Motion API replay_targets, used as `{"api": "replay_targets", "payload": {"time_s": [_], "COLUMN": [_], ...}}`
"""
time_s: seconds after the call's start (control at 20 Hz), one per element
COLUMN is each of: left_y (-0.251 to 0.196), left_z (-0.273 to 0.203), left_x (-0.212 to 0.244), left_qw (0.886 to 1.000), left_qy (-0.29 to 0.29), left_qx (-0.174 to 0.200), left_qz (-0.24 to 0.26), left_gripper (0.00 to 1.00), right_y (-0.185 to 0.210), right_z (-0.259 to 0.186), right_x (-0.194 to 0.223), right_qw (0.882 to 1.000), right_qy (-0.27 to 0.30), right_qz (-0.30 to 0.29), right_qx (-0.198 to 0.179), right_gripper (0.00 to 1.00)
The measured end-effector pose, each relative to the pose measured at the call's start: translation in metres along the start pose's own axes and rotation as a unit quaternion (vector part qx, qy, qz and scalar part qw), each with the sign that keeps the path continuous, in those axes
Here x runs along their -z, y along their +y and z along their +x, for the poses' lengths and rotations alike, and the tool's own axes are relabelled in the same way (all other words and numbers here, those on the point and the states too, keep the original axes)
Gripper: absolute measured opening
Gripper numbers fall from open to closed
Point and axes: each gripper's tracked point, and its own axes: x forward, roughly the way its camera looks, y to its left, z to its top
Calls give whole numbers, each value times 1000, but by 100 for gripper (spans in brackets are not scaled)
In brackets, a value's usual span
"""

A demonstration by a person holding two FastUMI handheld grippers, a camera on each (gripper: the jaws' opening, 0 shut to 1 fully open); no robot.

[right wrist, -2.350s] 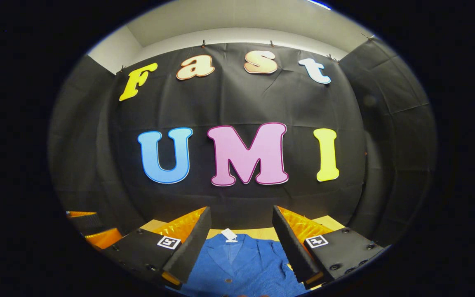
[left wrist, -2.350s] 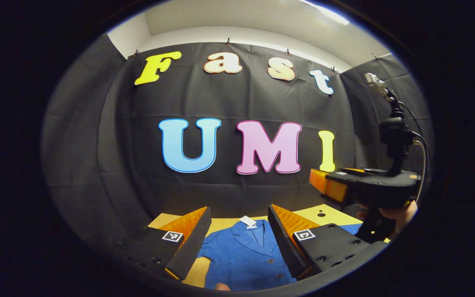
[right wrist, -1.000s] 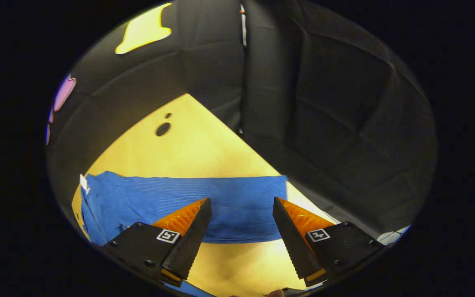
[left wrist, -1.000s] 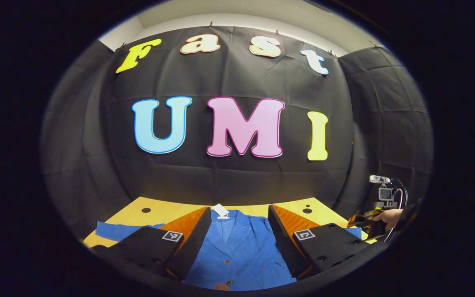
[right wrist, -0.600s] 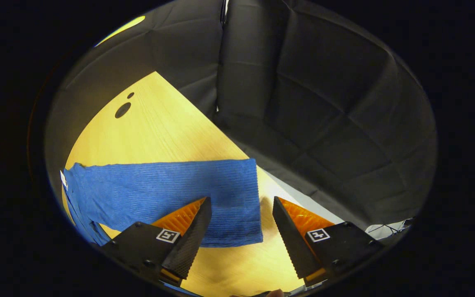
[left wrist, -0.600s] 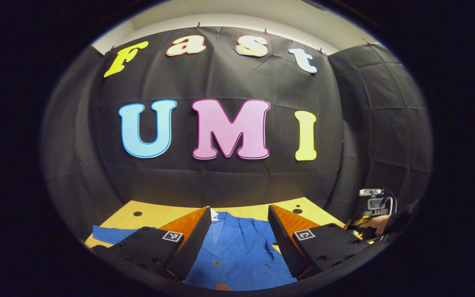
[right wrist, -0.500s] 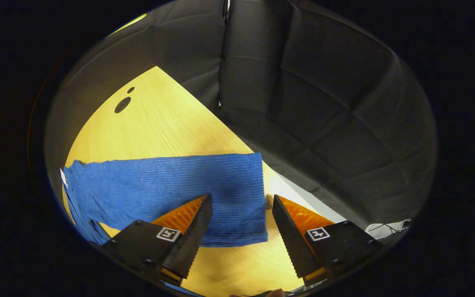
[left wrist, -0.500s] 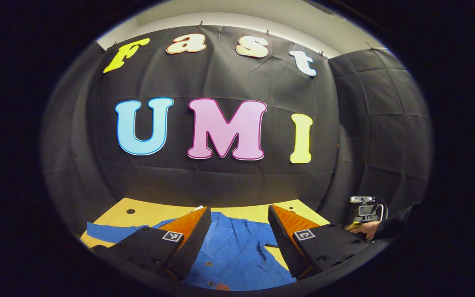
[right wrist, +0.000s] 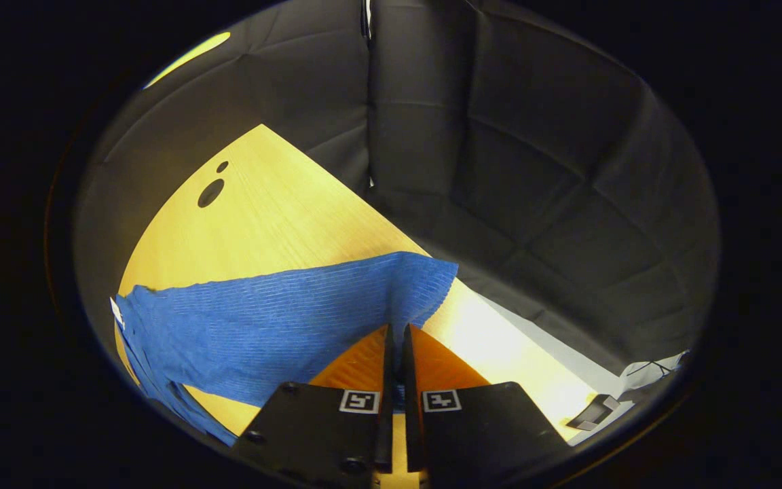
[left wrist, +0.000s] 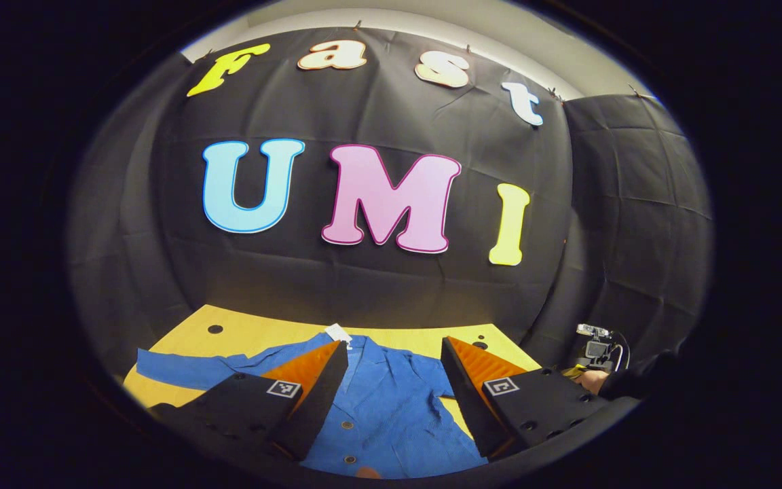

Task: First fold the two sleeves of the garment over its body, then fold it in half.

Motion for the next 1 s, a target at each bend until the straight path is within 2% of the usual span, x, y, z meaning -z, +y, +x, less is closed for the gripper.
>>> {"api": "replay_targets", "payload": {"time_s": [0.05,0.2,0.4,0.55,0.65,0.9,1.0], "left_y": [6,28,46,58,63,91,110], "left_z": [-1,-7,-17,-30,-39,-67,-79], "left_x": [3,8,16,14,16,9,10], "left_qw": [1000,1000,999,999,1000,999,999], "left_qy": [1,4,17,5,2,-20,-31], "left_qx": [-5,-23,-30,-32,-26,-28,-34], "left_qz": [-2,-7,-14,-4,-10,-23,-30], "left_gripper": [80,80,80,80,80,80,80], "right_y": [2,6,9,13,27,80,109], "right_z": [0,-1,-14,-47,-73,-147,-177], "right_x": [-1,1,8,1,-4,-11,-7], "right_qw": [1000,1000,998,996,993,986,984], "right_qy": [-7,-3,-11,-43,-56,-96,-111], "right_qz": [-3,1,60,69,78,90,68], "right_qx": [-7,-23,-28,-42,-65,-106,-125], "right_gripper": [0,3,1,1,1,1,0]}}
